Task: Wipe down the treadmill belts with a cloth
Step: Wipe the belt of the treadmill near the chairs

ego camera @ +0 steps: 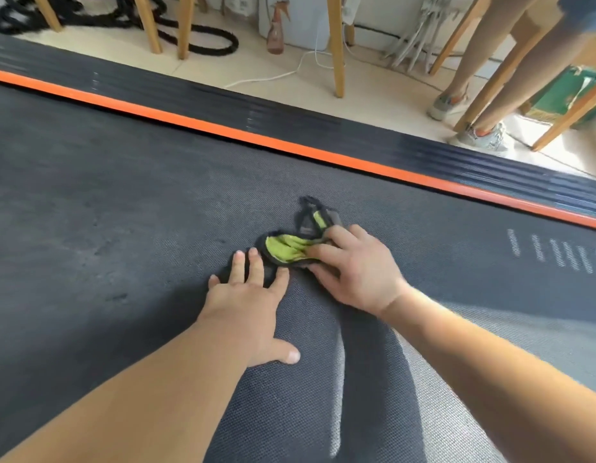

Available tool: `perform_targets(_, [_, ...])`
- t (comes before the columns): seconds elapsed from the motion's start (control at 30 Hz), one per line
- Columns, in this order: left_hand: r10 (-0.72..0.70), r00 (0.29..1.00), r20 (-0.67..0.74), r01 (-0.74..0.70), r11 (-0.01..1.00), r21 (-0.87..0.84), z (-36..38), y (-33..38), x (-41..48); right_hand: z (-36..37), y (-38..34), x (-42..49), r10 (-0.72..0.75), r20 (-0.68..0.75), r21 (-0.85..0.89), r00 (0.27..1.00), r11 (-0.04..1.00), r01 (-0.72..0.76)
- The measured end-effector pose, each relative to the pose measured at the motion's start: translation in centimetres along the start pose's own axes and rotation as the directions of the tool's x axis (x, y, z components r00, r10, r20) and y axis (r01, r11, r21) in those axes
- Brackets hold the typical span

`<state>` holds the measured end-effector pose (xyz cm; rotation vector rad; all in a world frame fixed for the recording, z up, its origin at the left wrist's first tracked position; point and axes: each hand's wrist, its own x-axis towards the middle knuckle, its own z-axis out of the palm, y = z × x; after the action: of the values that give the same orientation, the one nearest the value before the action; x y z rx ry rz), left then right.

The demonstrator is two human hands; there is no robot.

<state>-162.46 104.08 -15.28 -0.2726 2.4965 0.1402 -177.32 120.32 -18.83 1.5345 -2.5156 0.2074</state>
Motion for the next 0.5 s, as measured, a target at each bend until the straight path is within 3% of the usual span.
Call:
perform_targets(0.03, [0.004, 1.0, -0.003, -0.004, 1.0, -0.004, 0.0, -0.1, 0.0, -0.2, 2.8, 0.3, 0.012, 0.01, -0.04, 1.0, 0.999, -0.011])
perform_targets(0.07, [0.006, 1.0, -0.006, -0.006, 1.0, -0.009, 0.1, -0.1, 0.0, -0.3, 5.7, 0.6, 0.124, -0.008, -0.103, 0.992, 0.987, -0.124])
perform_targets(0.1, [0.009, 1.0, -0.004, -0.009, 1.0, -0.013, 0.1, -0.1, 0.0, -0.6, 8.1, 0.8, 0.323, -0.046, -0.165, 0.945, 0.931, -0.326])
perform_targets(0.13, [0.011, 1.0, -0.003, -0.011, 1.0, -0.017, 0.2, -0.1, 0.0, -0.8, 10.0, 1.1, 0.552, -0.073, -0.177, 0.831, 0.813, -0.555])
perform_targets(0.17, [0.008, 1.0, -0.005, -0.008, 1.0, -0.022, 0.2, 0.0, 0.0, -0.9, 11.0, 1.5, 0.739, -0.072, -0.15, 0.67, 0.656, -0.74])
perform_targets(0.2, [0.007, 1.0, -0.007, -0.007, 1.0, -0.025, 0.2, 0.0, 0.0, -1.0, 11.3, 2.2, 0.854, -0.044, -0.136, 0.518, 0.509, -0.85])
perform_targets(0.23, [0.008, 1.0, -0.008, -0.008, 1.0, -0.026, 0.1, 0.0, 0.0, -1.1, 10.9, 3.2, 0.906, -0.007, -0.161, 0.423, 0.417, -0.895])
perform_targets(0.3, [0.015, 1.0, -0.001, -0.015, 1.0, -0.022, 0.2, 0.1, 0.0, -1.1, 8.8, 5.7, 0.933, 0.047, -0.183, 0.357, 0.359, -0.915])
perform_targets(0.33, [0.014, 1.0, -0.002, -0.014, 1.0, -0.024, 0.3, 0.1, 0.0, -0.9, 7.1, 7.0, 0.927, 0.072, -0.153, 0.369, 0.376, -0.914])
perform_targets(0.37, [0.01, 1.0, -0.012, -0.011, 0.999, -0.03, 0.3, 0.1, 0.1, -0.6, 4.9, 8.4, 0.898, 0.092, -0.121, 0.43, 0.439, -0.89])
perform_targets(0.43, [0.006, 1.0, -0.027, -0.007, 0.999, -0.034, 0.3, 0.1, 0.2, 0.4, 0.3, 10.3, 0.721, 0.11, -0.115, 0.684, 0.693, -0.712])
perform_targets(0.47, [0.008, 1.0, -0.026, -0.008, 1.0, -0.028, 0.3, 0.1, 0.2, 0.8, -1.9, 10.6, 0.557, 0.114, -0.112, 0.823, 0.83, -0.546])
perform_targets(0.5, [0.009, 1.0, -0.022, -0.009, 1.0, -0.023, 0.2, 0.1, 0.2, 1.0, -3.1, 10.5, 0.384, 0.114, -0.099, 0.916, 0.922, -0.374])
